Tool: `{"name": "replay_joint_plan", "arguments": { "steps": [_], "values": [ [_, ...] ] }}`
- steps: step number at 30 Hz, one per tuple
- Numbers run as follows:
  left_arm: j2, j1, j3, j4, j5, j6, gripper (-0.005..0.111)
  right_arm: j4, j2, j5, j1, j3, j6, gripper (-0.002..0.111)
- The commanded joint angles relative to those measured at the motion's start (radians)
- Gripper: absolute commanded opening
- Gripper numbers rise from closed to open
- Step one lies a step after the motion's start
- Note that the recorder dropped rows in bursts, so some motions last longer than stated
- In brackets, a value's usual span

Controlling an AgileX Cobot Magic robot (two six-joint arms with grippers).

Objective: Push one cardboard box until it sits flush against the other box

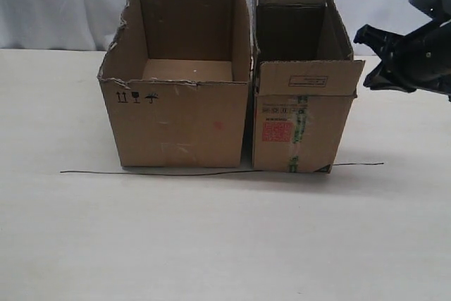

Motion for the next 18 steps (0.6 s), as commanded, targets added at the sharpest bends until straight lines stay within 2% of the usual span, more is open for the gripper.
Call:
{"name": "replay_joint_plan", "arguments": {
  "steps": [1,4,12,18],
  "values": [
    [-0.004,0.0,0.003,0.002,-0.009,-0.004,0.0,0.112,0.035,-0.014,-0.005,-0.045,-0.069,0.005],
    [-0.004,0.0,0.003,0.002,-0.009,-0.004,0.0,0.137,0.046,-0.012,-0.005,-0.062,-0.075,0.005],
    [-0.004,0.0,0.003,0.002,-0.009,-0.004,0.0,0.342,0.093,0.011,-0.005,-0.065,-0.219,0.005],
    [-0.004,0.0,0.003,0.002,-0.009,-0.004,0.0,0.367,0.104,0.003,-0.005,-0.066,-0.249,0.005]
  ]
}}
